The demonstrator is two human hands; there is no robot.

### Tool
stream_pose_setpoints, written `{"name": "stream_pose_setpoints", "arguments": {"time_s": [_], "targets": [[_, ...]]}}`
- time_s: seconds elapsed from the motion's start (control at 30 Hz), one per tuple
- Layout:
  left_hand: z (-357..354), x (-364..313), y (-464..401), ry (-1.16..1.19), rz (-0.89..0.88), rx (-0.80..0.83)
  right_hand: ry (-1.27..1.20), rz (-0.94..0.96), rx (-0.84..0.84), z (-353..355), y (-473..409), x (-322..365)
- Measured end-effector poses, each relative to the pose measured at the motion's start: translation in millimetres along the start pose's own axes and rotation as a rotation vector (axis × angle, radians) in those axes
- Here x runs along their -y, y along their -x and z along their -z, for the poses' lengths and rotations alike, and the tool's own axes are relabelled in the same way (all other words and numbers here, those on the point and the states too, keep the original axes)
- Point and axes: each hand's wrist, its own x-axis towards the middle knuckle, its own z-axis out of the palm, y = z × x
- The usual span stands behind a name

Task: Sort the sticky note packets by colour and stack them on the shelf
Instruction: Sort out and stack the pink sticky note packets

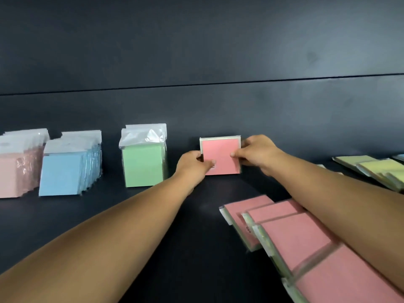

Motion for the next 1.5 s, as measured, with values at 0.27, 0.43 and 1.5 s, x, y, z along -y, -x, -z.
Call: {"name": "stream_pose_setpoints", "arguments": {"time_s": [0.27, 0.43, 1.5], "targets": [[-3.6, 8.3, -8.9, 0.076, 0.016, -0.017, -0.215, -0.029, 0.077, 1.3, 1.9, -4.1], [-4.8, 10.5, -11.4, 0.050, 0.011, -0.044, -0.206, 0.004, 0.077, -1.9, -0.8, -7.6], [55.4, -18.6, 107.7, -0.281, -0.002, 0.331, 0.572, -0.020, 0.676, 31.3, 74.9, 23.8]]}}
